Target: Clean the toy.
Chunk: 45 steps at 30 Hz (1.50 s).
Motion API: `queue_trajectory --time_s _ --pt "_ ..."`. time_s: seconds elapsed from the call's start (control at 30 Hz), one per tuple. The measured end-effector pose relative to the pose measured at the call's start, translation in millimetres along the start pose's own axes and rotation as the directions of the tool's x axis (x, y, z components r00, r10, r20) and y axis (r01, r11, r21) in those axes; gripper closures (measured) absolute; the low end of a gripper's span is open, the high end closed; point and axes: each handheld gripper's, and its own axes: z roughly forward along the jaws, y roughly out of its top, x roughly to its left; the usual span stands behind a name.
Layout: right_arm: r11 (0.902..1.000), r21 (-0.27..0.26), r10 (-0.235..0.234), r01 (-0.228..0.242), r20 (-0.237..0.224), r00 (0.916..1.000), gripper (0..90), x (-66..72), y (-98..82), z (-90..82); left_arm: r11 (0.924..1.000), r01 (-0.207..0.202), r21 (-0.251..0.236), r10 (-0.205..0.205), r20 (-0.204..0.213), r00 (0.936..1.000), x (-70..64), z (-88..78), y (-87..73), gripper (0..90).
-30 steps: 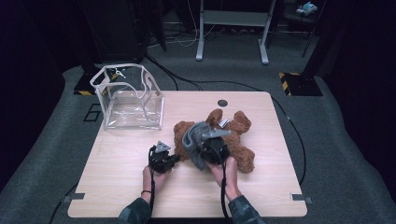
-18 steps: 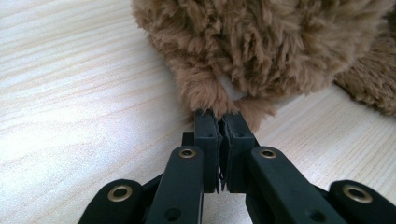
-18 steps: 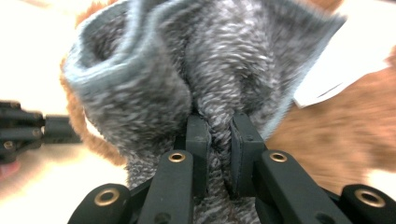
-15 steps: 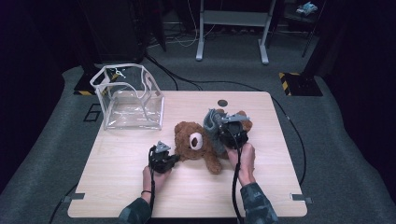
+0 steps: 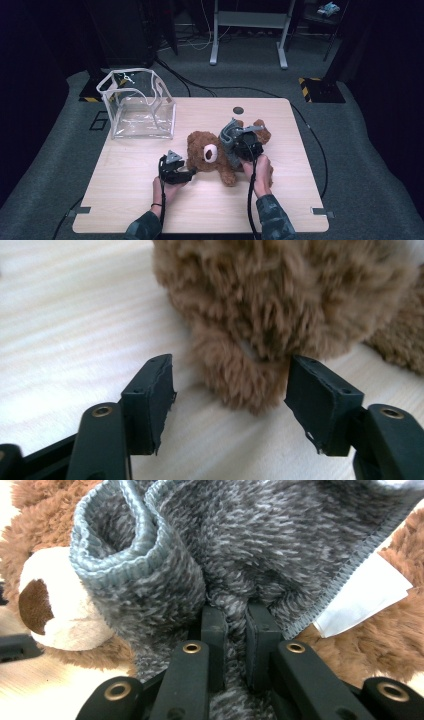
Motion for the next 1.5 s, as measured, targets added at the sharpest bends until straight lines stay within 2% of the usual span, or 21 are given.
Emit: queue_trajectory --time_s 0.07,0.17,0.27,0.37,0.47,0.57,0.63,0.7,0.77,0.8,0.87,1.03,1.07,1.13,1.23,1.27,1.3,1.33,1.4,1.47,1.5 --pt "0.9999 -0.005 -0.009 0.009 0.002 1.0 82.1 -0.2 -0.3 0.3 0.9983 -0.057 0.011 0.057 -0.004 0.9983 -3.6 2.2 3.0 44.2" --pt "0.9999 -0.009 -0.006 0.006 -0.005 1.0 81.9 0.2 -0.2 -0.8 0.9943 -0.102 0.032 0.102 -0.022 0.9945 -8.5 7.0 5.0 56.4" --pt "0.9998 -0.016 -0.014 0.014 -0.017 0.9998 81.7 -0.2 0.7 -5.2 0.9972 -0.071 0.025 0.071 -0.001 0.9975 -4.1 9.7 2.4 67.4" --pt "0.9991 -0.033 -0.027 0.026 -0.016 0.9995 81.3 1.4 5.6 -14.3 0.9966 -0.078 0.026 0.078 0.005 0.997 -3.9 9.4 2.6 75.2" --pt "0.9972 -0.064 -0.04 0.039 -0.014 0.9991 81.1 6.2 16.2 -26.9 0.9947 -0.096 0.038 0.096 0.0 0.9954 -5.3 10.1 2.8 78.6" --pt "0.9914 -0.101 -0.085 0.083 -0.018 0.9962 81.1 20.9 30.7 -36.2 0.9951 -0.091 0.039 0.091 0.004 0.9958 -5.9 10.2 2.4 79.6" --pt "0.9883 -0.097 -0.122 0.118 -0.035 0.9919 81.0 35.9 40.1 -31.5 0.9946 -0.092 0.048 0.092 0.006 0.9957 -5.2 9.8 2.4 79.7" --pt "0.9845 -0.057 -0.169 0.166 -0.044 0.9847 80.9 50.5 45.5 -16.1 0.995 -0.089 0.045 0.089 0.005 0.996 -5.6 10.1 2.4 79.8" --pt "0.9799 0.0 -0.199 0.199 -0.027 0.9796 81.0 57.3 45.2 2.6 0.995 -0.09 0.043 0.09 0.004 0.9959 -5.8 10.2 2.5 79.8" --pt "0.9798 0.009 -0.2 0.2 -0.02 0.9797 81.0 55.2 44.4 9.8 0.9948 -0.09 0.048 0.09 0.007 0.9959 -5.5 9.8 2.7 79.9" --pt "0.9859 0.012 -0.167 0.167 0.006 0.9859 81.1 45.3 44.7 13.3 0.9939 -0.099 0.049 0.099 0.004 0.9951 -5.0 9.7 2.9 80.0" --pt "0.9941 0.0 -0.108 0.108 0.08 0.991 81.0 12.9 50.9 0.3 0.9941 -0.097 0.048 0.097 0.005 0.9953 -5.6 9.7 2.7 80.1" --pt "0.9933 -0.007 -0.114 0.116 0.105 0.9879 81.0 6.0 52.7 -1.9 0.9941 -0.099 0.045 0.099 0.0 0.9951 -5.9 9.9 2.6 80.1" --pt "0.9959 -0.004 -0.088 0.09 0.153 0.9842 81.1 -5.1 54.8 -6.4 0.9939 -0.1 0.046 0.101 -0.002 0.9949 -6.2 9.9 2.6 80.1" --pt "0.9975 -0.02 -0.063 0.068 0.186 0.9805 81.1 -17.8 55.1 -15.2 0.9939 -0.1 0.047 0.1 -0.002 0.995 -6.0 9.9 2.6 80.1" --pt "0.9962 -0.034 -0.072 0.08 0.197 0.9778 81.1 -17.6 54.8 -19.9 0.9941 -0.1 0.042 0.1 -0.005 0.9949 -6.3 10.3 2.4 80.1" --pt "0.9952 -0.054 -0.071 0.082 0.187 0.9798 81.0 -16.0 54.2 -24.9 0.9942 -0.1 0.04 0.1 -0.007 0.995 -6.3 10.5 2.3 80.1" --pt "0.9946 -0.067 -0.067 0.079 0.167 0.9836 81.1 -12.6 53.7 -29.2 0.9944 -0.098 0.041 0.098 -0.004 0.9952 -6.4 10.4 2.3 80.1" --pt "0.9917 -0.078 -0.091 0.102 0.134 0.9868 81.0 -1.2 52.1 -33.2 0.994 -0.101 0.041 0.102 -0.006 0.9948 -6.1 10.4 2.3 80.0" --pt "0.9916 -0.062 -0.108 0.114 0.087 0.9903 81.0 10.2 47.5 -27.8 0.9939 -0.1 0.048 0.1 -0.001 0.995 -6.2 9.9 2.6 80.1" --pt "0.9918 -0.042 -0.117 0.121 0.094 0.9887 81.0 14.5 44.4 -20.3 0.994 -0.099 0.048 0.099 -0.001 0.9951 -6.1 9.9 2.6 80.0"
